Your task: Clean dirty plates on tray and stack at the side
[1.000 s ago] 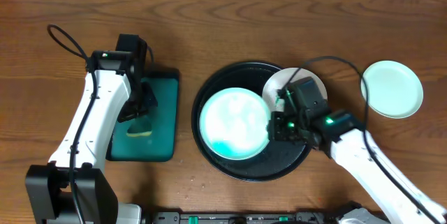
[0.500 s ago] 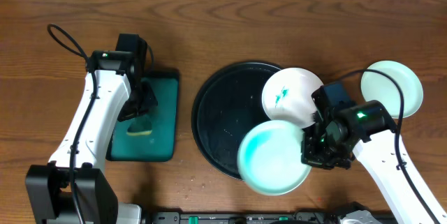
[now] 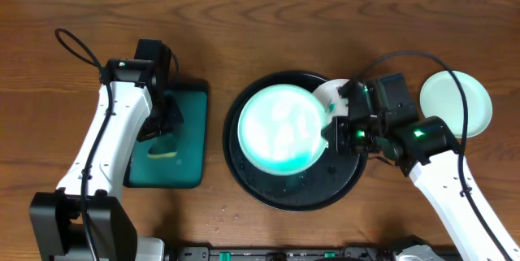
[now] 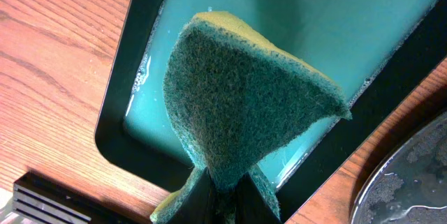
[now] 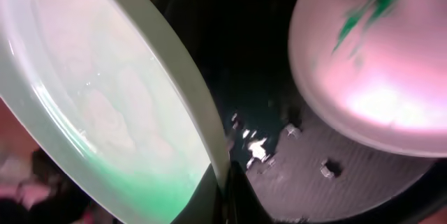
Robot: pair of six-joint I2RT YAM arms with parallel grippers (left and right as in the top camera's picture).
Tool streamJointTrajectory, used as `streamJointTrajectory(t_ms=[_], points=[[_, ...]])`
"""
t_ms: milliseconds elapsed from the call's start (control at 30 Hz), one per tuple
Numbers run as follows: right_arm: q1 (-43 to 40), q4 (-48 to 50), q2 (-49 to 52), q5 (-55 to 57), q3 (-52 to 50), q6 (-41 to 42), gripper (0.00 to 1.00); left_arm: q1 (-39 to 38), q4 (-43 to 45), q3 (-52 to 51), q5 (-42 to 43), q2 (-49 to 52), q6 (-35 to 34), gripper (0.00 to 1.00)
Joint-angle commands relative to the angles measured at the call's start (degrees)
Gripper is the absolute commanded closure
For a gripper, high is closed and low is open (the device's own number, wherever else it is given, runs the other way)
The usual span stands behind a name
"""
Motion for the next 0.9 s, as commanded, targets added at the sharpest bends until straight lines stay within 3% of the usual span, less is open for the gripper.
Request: streamJointTrajectory(t_ms=[0, 433, 867], points=[[-0.1, 0.0, 0.7, 7.1, 5.1, 1.0, 0.99, 0.2, -0.1, 0.3, -0.7, -0.3, 1.0, 0.93], [10.1, -19.2, 18.9, 40.3, 34.3, -5.9, 0.98, 0.2, -0.1, 0.3, -0.7, -0.3, 1.0, 0.93], [25.7, -21.0, 22.8, 68.6, 36.7, -12.9, 0.99, 0.2, -0.1, 0.3, -0.7, -0.3, 1.0, 0.92]])
